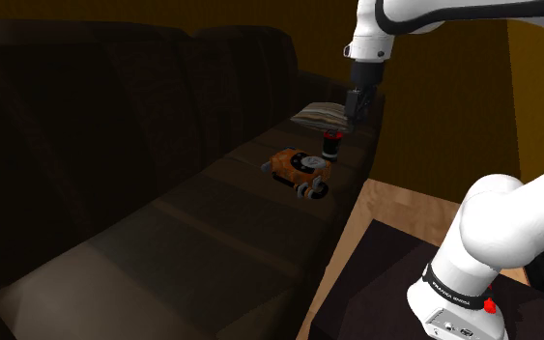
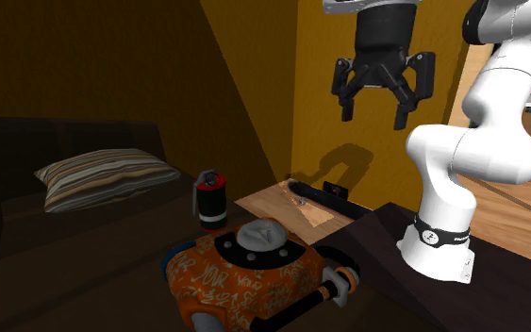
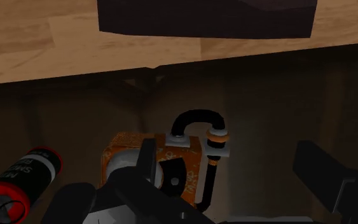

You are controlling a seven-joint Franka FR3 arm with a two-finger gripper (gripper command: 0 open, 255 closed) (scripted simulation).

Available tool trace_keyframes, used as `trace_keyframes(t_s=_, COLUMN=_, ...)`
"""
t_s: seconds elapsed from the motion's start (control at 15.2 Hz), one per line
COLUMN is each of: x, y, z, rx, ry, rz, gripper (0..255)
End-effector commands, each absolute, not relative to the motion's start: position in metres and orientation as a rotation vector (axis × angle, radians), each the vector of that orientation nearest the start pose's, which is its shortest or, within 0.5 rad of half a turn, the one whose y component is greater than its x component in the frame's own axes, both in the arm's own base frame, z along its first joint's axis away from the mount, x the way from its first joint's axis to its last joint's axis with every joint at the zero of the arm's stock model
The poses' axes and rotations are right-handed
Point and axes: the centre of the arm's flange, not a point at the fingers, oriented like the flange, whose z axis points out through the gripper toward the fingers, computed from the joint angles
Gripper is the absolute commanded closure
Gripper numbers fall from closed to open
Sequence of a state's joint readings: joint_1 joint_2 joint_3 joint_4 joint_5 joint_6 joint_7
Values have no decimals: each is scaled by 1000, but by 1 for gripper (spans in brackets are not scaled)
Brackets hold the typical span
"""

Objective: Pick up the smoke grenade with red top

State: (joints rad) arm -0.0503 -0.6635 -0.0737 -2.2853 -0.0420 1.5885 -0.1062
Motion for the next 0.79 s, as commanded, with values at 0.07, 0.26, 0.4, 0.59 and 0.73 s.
trace_keyframes(t_s=0.07, x=361, y=-84, z=572, rx=-3134, ry=-22, rz=62, gripper=0)
trace_keyframes(t_s=0.26, x=385, y=-115, z=560, rx=-3132, ry=-42, rz=70, gripper=0)
trace_keyframes(t_s=0.4, x=401, y=-134, z=552, rx=-3132, ry=-56, rz=76, gripper=0)
trace_keyframes(t_s=0.59, x=426, y=-164, z=540, rx=-3130, ry=-76, rz=85, gripper=0)
trace_keyframes(t_s=0.73, x=442, y=-184, z=532, rx=-3129, ry=-89, rz=91, gripper=0)
